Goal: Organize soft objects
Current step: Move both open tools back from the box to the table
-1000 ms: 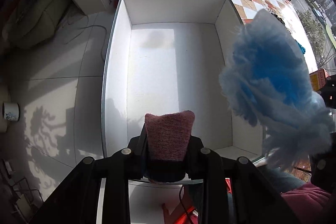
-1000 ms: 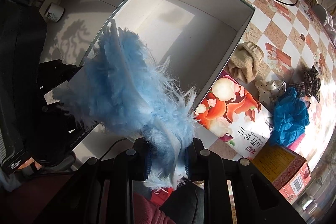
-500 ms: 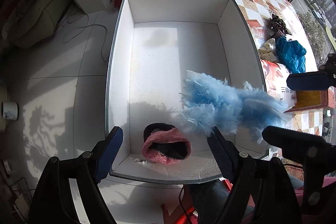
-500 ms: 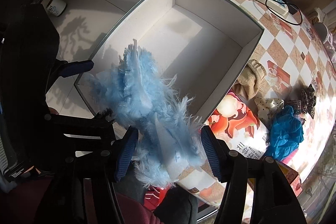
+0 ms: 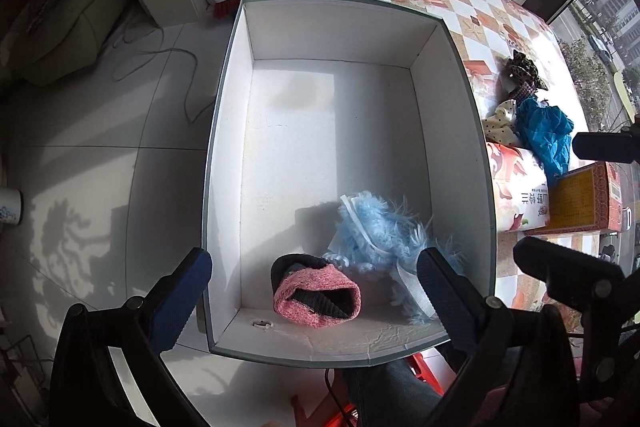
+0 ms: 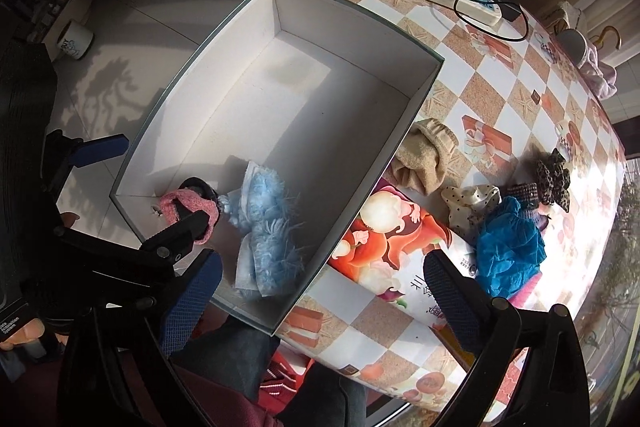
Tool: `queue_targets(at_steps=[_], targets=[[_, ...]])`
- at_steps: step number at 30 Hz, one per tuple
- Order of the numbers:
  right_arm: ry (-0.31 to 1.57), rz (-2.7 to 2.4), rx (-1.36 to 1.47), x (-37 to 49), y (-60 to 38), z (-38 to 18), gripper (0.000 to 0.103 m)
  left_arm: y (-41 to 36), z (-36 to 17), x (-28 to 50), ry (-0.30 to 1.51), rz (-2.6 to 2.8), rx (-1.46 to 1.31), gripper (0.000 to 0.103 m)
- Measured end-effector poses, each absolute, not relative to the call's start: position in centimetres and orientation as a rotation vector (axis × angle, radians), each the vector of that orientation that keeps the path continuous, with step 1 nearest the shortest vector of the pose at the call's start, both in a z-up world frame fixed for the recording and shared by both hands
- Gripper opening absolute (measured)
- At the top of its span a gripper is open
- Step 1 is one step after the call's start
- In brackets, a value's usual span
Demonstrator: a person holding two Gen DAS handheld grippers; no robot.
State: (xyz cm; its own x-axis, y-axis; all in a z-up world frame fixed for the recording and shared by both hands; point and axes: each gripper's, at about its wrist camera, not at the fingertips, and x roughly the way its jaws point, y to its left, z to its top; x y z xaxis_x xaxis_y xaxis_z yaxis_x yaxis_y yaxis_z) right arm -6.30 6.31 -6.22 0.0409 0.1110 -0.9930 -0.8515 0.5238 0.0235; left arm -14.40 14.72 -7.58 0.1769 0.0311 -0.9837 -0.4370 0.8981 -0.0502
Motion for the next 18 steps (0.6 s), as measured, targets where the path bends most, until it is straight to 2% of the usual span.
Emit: queue_targets(at_steps=[18], targets=[[1.353, 0.727, -0.538, -2.8, 3.2, -5.2, 0.101, 13.5, -5.6, -9.3, 1.381, 0.215, -0.19, 0.103]])
